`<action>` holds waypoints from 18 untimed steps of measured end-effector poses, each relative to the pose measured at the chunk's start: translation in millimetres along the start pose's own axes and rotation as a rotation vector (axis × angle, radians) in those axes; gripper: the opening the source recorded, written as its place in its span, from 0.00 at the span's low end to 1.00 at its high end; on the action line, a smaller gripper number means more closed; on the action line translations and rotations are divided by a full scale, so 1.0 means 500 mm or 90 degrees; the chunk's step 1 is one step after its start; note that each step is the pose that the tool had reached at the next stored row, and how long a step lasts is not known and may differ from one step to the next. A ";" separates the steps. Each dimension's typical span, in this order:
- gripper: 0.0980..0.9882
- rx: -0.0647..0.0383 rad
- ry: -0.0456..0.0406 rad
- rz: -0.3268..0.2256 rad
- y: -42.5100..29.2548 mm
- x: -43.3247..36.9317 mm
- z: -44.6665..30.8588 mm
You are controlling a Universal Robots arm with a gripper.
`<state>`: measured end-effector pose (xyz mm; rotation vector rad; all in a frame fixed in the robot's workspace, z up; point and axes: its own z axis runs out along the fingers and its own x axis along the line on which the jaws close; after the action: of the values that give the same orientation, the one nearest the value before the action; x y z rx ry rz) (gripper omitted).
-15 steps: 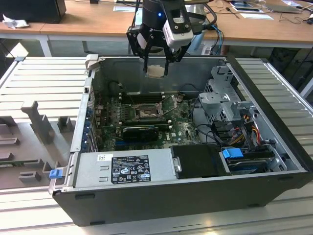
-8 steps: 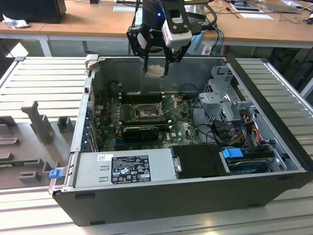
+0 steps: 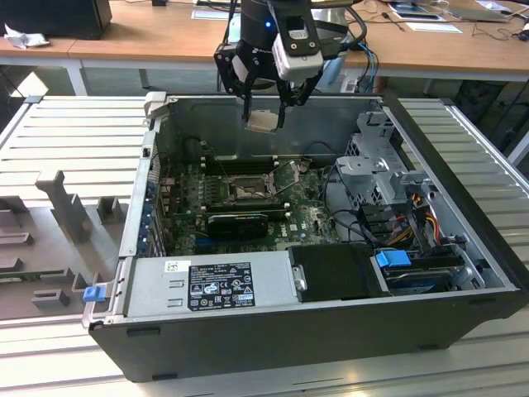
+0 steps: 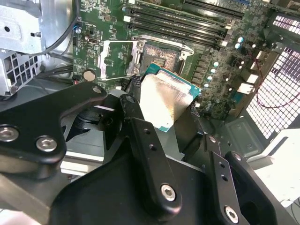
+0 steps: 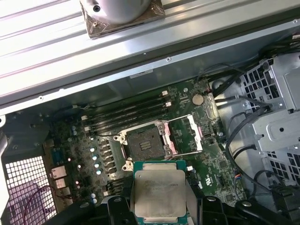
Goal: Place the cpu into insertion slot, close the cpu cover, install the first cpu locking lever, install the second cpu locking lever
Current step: 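Place the cpu into insertion slot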
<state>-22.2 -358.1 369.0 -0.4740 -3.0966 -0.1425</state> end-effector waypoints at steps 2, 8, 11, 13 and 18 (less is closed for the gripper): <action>0.48 0.000 -0.0004 0.004 0.000 0.000 0.000; 0.48 0.000 -0.0019 0.021 0.000 0.000 0.000; 0.48 -0.001 -0.0025 0.028 0.000 0.000 0.000; 0.48 -0.001 -0.0029 0.032 0.000 0.000 0.000; 0.48 -0.001 -0.0039 0.044 0.000 0.000 0.000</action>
<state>-22.3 -358.1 369.0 -0.5811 -3.0815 -0.1429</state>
